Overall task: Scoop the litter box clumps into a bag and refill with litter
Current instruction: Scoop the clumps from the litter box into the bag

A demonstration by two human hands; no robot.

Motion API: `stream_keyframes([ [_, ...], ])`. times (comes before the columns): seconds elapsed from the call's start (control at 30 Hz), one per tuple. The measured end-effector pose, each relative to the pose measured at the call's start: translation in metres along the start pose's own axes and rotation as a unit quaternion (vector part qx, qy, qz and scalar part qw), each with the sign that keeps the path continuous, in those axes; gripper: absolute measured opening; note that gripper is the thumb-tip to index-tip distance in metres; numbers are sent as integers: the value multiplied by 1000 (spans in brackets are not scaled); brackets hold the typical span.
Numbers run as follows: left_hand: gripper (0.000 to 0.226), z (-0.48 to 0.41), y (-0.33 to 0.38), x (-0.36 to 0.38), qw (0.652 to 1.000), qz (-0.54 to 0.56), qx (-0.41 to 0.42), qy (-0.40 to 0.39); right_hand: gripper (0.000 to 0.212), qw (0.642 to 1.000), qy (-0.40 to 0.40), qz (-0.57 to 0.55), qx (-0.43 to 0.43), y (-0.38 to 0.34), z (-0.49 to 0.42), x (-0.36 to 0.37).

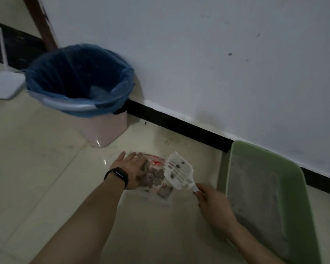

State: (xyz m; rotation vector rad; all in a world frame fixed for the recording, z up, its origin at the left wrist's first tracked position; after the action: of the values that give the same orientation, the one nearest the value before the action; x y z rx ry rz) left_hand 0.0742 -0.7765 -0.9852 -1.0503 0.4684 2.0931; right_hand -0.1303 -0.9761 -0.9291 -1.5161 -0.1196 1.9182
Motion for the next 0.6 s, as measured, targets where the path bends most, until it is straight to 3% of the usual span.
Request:
stream_keyframes([
  [0.13,86,2,-8,11,1000,5,-12,-4,49,973,-32,229,-17,-20,-16,24],
  [0.27,86,1,-11,17,1000,4,-16,-12,53,950,24,309,-42,-22,-18,21],
  [0.47,91,-3,-12,22,1000,19,-16,-13,43,961,18,275,-34,-16,-17,16],
  [0.6,89,-3,-4,13,1000,10,-10,-2,28,991,26,125,28,-11,-15,-3],
])
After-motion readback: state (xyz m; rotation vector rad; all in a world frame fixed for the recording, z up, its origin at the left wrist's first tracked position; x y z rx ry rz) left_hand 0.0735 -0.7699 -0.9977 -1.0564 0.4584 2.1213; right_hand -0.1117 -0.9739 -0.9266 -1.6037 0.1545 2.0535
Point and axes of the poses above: each hand's wrist, its own z-axis away from the middle knuckle, its own x-axis out of the palm, y = z × x, the point moved 3 cm from there along -z, towards the middle knuckle, and after that the axes turned 9 degrees about -y, right-handed, at the moved point
